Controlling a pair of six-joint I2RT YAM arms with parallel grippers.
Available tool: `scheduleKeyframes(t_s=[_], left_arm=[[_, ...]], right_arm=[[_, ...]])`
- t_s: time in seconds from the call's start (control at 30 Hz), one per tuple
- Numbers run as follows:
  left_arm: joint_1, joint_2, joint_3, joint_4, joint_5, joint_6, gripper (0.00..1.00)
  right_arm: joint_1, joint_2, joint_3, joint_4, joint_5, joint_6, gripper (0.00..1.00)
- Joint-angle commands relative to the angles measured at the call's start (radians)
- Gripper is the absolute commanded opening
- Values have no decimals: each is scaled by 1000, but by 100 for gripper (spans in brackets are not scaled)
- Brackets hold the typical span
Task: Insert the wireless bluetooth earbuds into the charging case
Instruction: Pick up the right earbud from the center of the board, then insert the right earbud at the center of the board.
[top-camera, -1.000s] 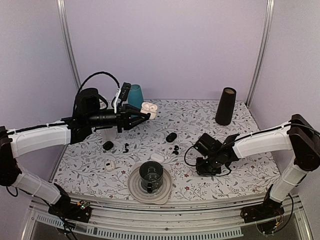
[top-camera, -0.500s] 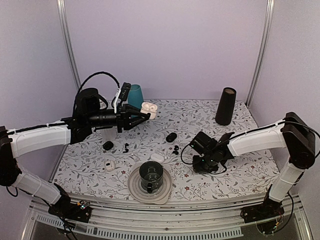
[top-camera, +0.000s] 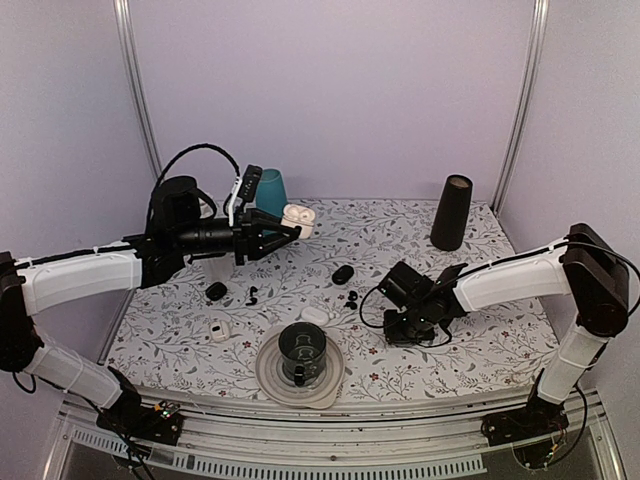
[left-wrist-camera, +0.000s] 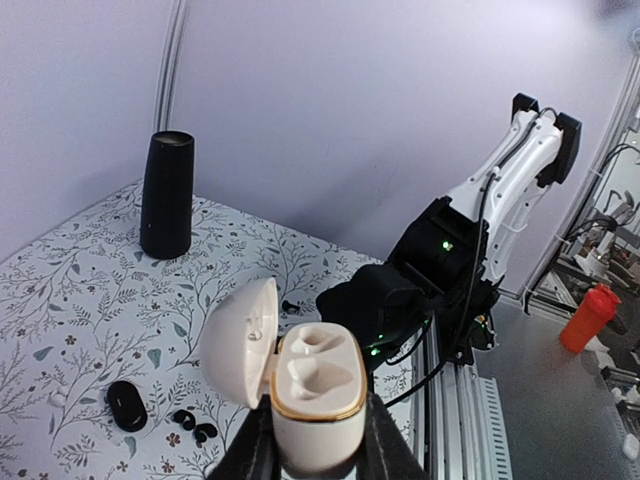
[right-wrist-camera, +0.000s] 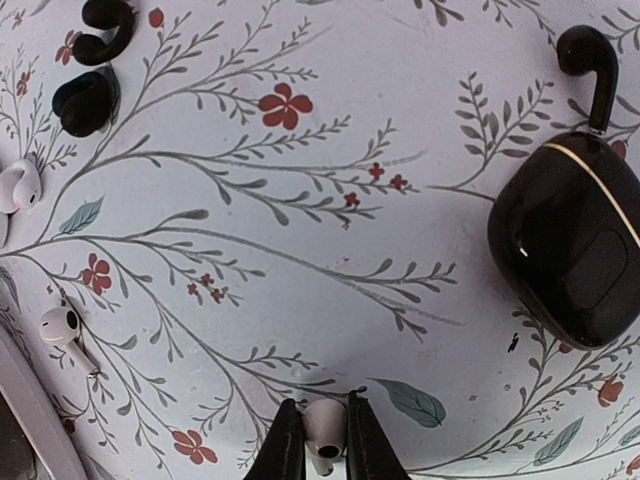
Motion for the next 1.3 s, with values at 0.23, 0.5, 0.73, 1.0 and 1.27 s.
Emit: scheduleKeyframes(t_s=[0.23,0.5,0.73,1.0,1.27], left_arm=[[-1,32,-12,32,-10,-29,0],[-23,75,-3,43,19,-15,0],[-67,163,-22,224,14,-116,0],[-145,254,-41,460,-122,-209,0],[-199,347,-2,566,-278,-255,0]], right_arm=[[-52,-94,-80,34,13,9,9],[-52,-174,-74,3,80,3,10],[-54,-274,-22,85,146,-23,10],[-53,-378,75,216,226,-103,11],[-53,-430,107,393,222,-180,12]])
